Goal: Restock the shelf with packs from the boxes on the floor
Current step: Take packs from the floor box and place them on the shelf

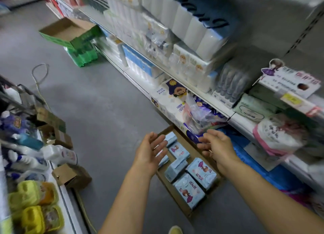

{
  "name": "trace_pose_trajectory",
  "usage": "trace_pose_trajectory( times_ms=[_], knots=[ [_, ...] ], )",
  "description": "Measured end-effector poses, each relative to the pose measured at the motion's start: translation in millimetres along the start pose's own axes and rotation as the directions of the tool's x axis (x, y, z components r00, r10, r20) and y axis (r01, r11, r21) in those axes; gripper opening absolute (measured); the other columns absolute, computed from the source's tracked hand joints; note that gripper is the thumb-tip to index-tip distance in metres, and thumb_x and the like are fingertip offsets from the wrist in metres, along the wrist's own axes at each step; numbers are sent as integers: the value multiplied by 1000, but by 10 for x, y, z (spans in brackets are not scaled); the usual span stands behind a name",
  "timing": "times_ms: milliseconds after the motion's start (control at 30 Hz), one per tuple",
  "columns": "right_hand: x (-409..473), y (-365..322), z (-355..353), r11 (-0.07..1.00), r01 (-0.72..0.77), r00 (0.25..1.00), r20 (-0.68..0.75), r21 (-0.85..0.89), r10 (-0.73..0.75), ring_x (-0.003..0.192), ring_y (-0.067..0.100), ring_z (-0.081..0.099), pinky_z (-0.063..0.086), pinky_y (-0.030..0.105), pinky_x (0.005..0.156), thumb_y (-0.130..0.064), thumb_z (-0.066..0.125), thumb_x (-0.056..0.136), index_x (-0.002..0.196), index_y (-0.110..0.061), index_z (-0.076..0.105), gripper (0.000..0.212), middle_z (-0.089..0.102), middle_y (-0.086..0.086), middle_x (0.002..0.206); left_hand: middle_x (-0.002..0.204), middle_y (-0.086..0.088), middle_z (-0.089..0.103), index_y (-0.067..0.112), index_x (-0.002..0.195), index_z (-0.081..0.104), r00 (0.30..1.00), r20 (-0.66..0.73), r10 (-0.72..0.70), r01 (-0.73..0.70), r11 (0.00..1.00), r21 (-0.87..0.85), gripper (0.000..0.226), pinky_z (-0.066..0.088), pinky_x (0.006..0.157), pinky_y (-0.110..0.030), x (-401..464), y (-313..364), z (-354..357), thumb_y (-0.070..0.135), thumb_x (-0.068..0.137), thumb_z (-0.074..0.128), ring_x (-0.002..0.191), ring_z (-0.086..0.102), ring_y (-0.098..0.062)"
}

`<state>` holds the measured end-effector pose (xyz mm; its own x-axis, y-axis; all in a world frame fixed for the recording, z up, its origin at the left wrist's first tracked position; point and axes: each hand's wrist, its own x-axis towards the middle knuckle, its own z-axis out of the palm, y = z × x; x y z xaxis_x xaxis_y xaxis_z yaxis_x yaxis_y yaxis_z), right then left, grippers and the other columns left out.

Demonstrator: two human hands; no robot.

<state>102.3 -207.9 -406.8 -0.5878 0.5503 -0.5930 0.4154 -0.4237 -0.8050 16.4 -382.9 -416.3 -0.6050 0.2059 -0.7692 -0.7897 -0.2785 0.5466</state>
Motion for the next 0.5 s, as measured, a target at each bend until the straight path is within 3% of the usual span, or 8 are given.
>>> trace_pose_trajectory(
  times_ms=[100,267,500],
  knots=[
    [-269,-260,-32,999,30,1000,7,15,-30,69,19,61,43,29,57,-9,54,96,111,-14,59,16,66,11,85,107,-8,70,13,111,60,999,47,16,-17,1000,8,22,52,77,-36,-300,105,146,29,101,48,100,66,-23],
    [-717,-685,-280,994,111,991,72,2,-111,66,17,60,43,26,56,-11,54,96,101,-13,64,11,68,12,87,111,-10,70,12,114,60,985,142,102,-104,995,10,24,49,91,-39,-782,288,355,27,99,50,105,64,-24],
    [-1209,-1349,-914,964,260,965,13,53,-261,61,18,63,46,21,43,-11,53,97,104,-11,63,12,67,14,88,108,-8,72,14,104,64,923,333,193,-230,970,76,19,52,82,-36,-1464,402,1022,26,97,53,97,66,-22]
  ],
)
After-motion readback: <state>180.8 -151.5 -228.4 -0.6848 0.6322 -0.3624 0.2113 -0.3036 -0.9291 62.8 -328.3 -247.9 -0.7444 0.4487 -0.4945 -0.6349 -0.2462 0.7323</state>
